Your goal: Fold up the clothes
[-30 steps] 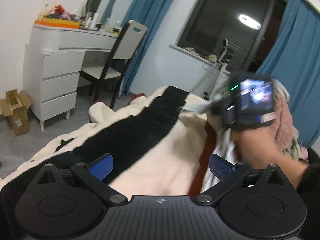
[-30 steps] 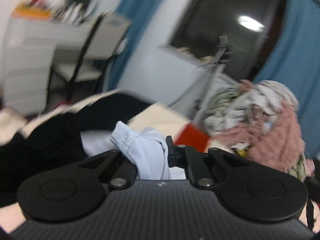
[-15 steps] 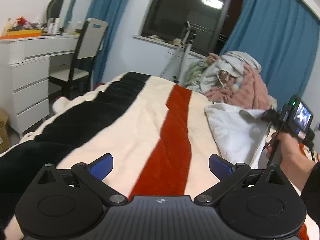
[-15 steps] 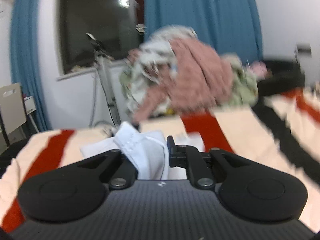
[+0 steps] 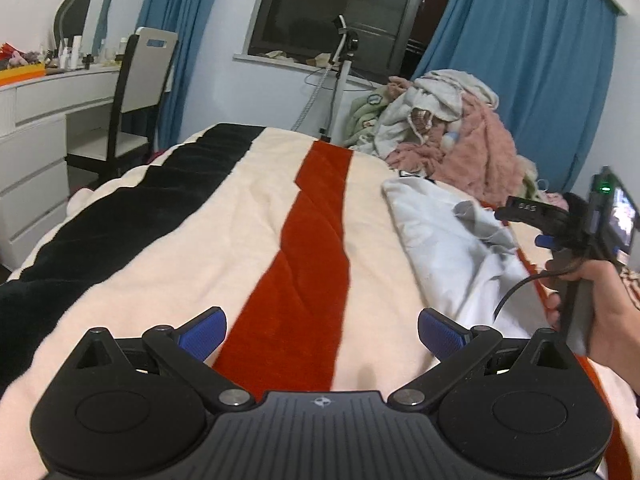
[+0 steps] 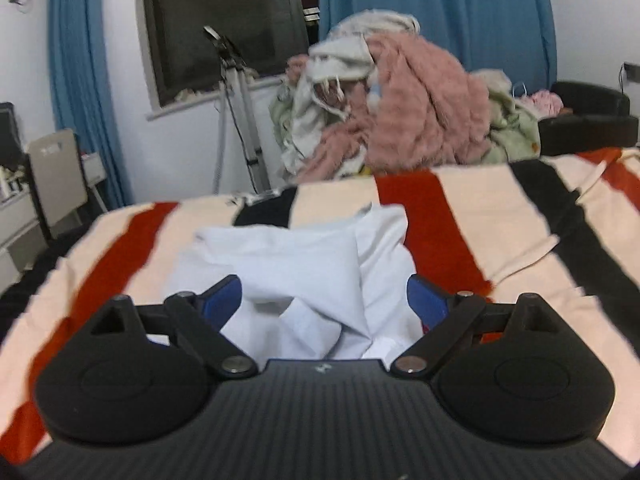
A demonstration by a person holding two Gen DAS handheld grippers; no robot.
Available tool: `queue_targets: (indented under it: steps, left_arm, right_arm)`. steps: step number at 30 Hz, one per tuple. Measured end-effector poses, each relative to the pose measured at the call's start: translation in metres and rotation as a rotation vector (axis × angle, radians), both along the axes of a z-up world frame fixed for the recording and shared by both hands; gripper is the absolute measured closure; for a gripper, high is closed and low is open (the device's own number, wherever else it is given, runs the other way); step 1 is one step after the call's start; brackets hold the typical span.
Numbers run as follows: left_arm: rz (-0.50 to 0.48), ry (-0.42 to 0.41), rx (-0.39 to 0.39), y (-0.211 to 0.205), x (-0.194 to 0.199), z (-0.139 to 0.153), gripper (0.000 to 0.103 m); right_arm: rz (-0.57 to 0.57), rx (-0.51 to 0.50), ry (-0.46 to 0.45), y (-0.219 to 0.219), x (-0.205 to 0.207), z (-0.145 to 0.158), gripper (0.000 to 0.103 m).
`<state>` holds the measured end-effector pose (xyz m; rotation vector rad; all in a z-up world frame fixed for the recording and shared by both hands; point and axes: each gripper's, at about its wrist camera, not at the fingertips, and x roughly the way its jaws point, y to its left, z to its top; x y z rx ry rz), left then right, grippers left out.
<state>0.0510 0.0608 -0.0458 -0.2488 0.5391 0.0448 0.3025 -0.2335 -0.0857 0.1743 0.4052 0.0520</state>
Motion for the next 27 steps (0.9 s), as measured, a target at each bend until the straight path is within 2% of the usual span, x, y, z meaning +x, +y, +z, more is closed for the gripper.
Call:
queue_targets:
  steps: [3,7,12,13,16,18,20,23,25,27]
  left_arm:
    - [-0.015,-0.008,-0.027,0.002,-0.007,0.006,0.0]
    - [-0.025,-0.017,-0.054,0.005,-0.02,0.014,0.0]
    - [-0.038,-0.019,-0.058,0.004,-0.038,0.024,0.0]
    - [-0.047,-0.013,-0.071,0.004,-0.042,0.025,0.0]
    - [-0.061,0.052,-0.185,0.014,-0.048,0.021,0.0]
    - [-0.054,0.102,-0.242,0.023,-0.051,0.017,0.0]
    - [-0.054,0.167,-0.286,0.031,-0.05,0.01,0.002]
    - [-0.013,0.222,-0.335,0.043,-0.05,0.002,0.002]
    - [0.006,0.254,-0.362,0.049,-0.051,-0.003,0.003]
    - [0.026,0.293,-0.374,0.052,-0.051,-0.01,0.009]
  right_arm:
    - [0.001,-0.002,-0.023,-0.001,-0.049,0.024,0.012]
    - [0.032,0.005,-0.069,0.001,-0.134,0.051,0.012]
    - [0.09,-0.052,-0.118,0.013,-0.243,0.067,0.012]
    - [0.098,-0.055,-0.12,0.014,-0.259,0.066,0.012]
    - [0.119,-0.062,-0.111,0.013,-0.305,0.061,0.012]
    - [0.103,-0.049,-0.079,0.008,-0.329,0.054,0.012]
    - [0.037,-0.016,-0.032,0.001,-0.344,0.045,0.012]
    - [-0.055,0.031,0.034,-0.01,-0.365,0.032,0.012]
    - [-0.056,0.037,0.035,-0.01,-0.366,0.031,0.012]
    - [-0.057,0.043,0.035,-0.011,-0.368,0.031,0.012]
